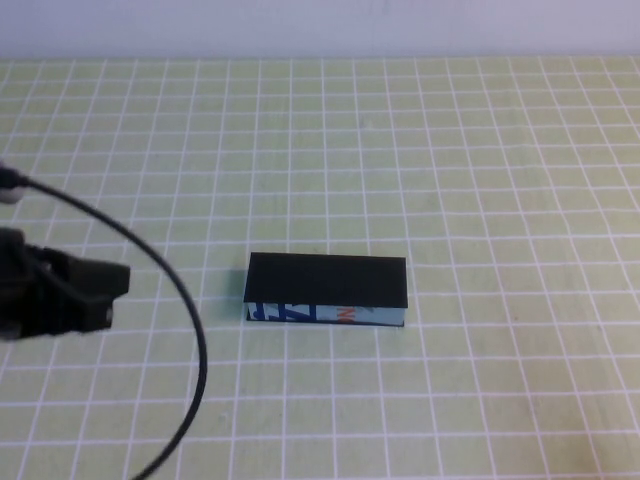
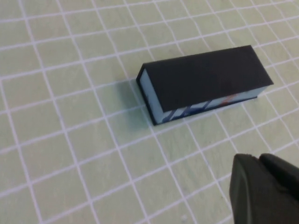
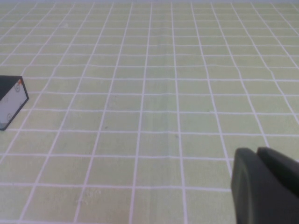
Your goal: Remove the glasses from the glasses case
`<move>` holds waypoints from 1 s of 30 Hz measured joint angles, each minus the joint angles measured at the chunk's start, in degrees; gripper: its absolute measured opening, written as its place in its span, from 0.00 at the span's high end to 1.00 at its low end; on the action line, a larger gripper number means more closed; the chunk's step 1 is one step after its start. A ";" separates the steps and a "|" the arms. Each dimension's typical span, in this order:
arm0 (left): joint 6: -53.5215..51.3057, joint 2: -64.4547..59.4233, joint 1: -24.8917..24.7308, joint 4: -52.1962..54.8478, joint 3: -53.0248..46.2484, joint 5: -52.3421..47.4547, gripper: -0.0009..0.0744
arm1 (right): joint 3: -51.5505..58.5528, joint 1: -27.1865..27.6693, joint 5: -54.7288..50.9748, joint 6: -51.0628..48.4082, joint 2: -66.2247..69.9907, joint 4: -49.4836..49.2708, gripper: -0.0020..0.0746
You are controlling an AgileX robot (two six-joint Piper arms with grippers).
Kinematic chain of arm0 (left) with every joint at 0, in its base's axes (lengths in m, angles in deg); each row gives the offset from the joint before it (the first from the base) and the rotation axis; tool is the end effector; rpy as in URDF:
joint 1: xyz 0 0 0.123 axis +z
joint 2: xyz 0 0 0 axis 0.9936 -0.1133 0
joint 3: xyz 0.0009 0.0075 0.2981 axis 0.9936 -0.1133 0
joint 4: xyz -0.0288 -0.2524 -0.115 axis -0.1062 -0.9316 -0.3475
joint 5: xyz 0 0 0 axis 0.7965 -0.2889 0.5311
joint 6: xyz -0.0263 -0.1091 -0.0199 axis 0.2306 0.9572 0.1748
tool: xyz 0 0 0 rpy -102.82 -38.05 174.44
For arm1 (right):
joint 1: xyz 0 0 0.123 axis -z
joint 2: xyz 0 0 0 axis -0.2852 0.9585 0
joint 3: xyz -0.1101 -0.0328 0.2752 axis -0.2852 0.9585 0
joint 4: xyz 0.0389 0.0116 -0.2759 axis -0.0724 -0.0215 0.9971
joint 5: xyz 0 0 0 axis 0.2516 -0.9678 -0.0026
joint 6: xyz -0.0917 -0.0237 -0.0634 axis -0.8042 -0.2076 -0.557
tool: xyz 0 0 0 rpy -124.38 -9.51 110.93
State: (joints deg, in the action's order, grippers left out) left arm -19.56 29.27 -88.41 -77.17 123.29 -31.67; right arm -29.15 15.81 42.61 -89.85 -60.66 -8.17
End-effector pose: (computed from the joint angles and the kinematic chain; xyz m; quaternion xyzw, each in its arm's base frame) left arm 0.2081 -0.0718 0.3038 0.1711 0.8767 -0.2231 0.3904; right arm 0.0904 0.0073 0.1708 -0.0319 0.7844 0.0175 0.6192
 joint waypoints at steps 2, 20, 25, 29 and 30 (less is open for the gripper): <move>-4.30 -6.76 0.00 -3.09 4.66 -1.16 0.99 | 0.00 0.00 0.00 0.00 0.00 0.00 1.00; -22.67 -50.55 -8.21 -17.36 35.20 -4.24 0.99 | 0.00 0.00 0.00 0.00 0.00 0.00 1.00; -22.67 -57.07 -8.64 -17.36 39.52 -4.26 0.99 | 0.00 0.00 0.00 0.00 0.00 0.00 1.00; -22.72 -61.32 -8.77 -17.36 41.38 -4.15 0.99 | 0.00 0.00 0.00 0.00 0.00 0.00 1.00; -22.72 -62.11 -8.90 -17.36 41.55 -4.02 0.99 | 0.00 0.00 0.00 0.00 0.00 0.00 1.00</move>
State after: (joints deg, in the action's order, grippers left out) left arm -42.28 -32.84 -97.30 -94.53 164.84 -35.69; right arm -29.15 15.81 42.61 -89.85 -60.66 -8.17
